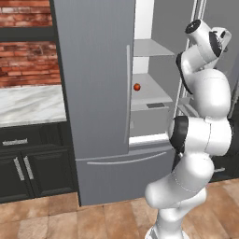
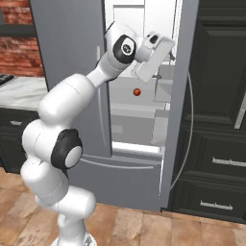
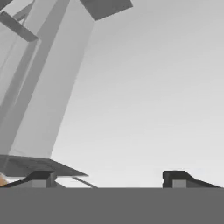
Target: Retrieve the orange and apple from the fridge and place them into the bowl on the dining table.
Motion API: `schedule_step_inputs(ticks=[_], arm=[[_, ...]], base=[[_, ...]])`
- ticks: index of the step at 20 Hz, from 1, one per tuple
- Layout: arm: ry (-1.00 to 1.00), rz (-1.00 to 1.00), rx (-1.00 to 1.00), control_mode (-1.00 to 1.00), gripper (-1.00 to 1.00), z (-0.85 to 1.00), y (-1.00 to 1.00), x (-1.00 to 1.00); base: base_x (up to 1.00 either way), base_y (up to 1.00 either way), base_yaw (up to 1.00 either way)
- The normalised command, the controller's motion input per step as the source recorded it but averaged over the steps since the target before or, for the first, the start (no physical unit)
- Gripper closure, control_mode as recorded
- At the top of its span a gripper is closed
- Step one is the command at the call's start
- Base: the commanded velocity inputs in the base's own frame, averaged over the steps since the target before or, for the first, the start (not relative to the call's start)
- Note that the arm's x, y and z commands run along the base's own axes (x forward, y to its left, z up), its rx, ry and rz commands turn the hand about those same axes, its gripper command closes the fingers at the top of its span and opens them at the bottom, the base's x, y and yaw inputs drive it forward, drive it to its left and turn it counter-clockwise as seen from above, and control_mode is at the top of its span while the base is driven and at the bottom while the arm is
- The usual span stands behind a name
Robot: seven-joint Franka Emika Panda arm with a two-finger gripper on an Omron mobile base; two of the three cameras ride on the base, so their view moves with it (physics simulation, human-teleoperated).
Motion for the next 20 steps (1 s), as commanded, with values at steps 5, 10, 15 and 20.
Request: schedule_step_inputs(ticks=[5, 10, 15, 20], arm=[[-0.11, 0.0, 0.03, -1.0, -1.0, 0.1, 0.41, -0.85], [-0.23, 0.0, 0.07, -1.0, -1.0, 0.08, 0.95, -0.81], [-0.35, -0.01, 0.41, -1.0, -1.0, -0.55, 0.82, -0.37], [-0.4, -0.09, 0.6, -1.0, -1.0, -0.71, 0.81, -0.09]], base=[[0.0, 0.0, 0.0], [0.0, 0.0, 0.0], [0.0, 0.0, 0.0], [0.0, 0.0, 0.0]])
